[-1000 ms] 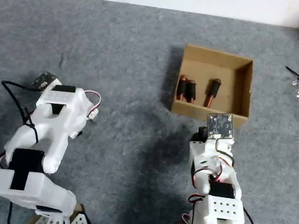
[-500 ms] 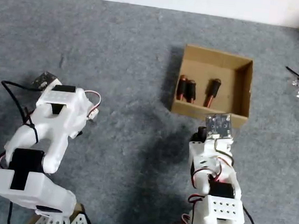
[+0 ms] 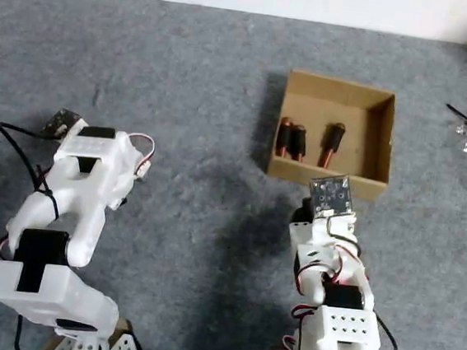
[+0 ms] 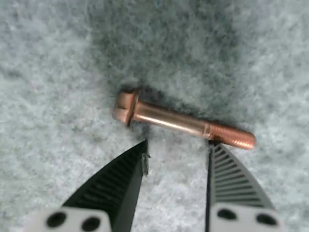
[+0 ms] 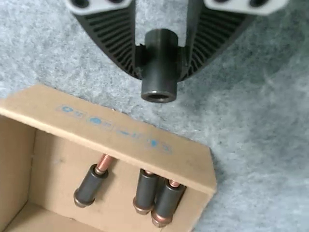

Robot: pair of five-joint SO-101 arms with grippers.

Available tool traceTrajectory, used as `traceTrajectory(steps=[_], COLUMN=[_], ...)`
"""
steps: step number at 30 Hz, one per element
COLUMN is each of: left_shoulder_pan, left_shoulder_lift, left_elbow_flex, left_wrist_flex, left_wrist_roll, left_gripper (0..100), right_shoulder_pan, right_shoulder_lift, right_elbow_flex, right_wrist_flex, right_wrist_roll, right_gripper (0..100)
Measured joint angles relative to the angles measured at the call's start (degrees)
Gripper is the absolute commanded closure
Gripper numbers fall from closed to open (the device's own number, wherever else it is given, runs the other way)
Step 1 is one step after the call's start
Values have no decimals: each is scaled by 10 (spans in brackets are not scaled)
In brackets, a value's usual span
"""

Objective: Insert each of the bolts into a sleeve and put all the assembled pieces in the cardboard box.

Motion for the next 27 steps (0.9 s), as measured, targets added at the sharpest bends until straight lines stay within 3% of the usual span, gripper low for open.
traceTrajectory(steps=[5, 8, 19, 27], left_shoulder_pan=[19, 25, 7, -5], left_shoulder_lift=[-33, -72, -98, -98], left_elbow_flex=[-33, -34, 87, 147], left_wrist_flex=[82, 85, -72, -193], left_wrist_roll=[4, 4, 4, 61], left_gripper=[803, 803, 803, 803], right_shoulder_pan=[-3, -3, -3, -3], right_shoulder_lift=[0, 0, 0, 0], right_elbow_flex=[0, 0, 0, 0], right_wrist_flex=[0, 0, 0, 0], right_wrist_roll=[0, 0, 4, 4], right_gripper=[994, 994, 994, 994])
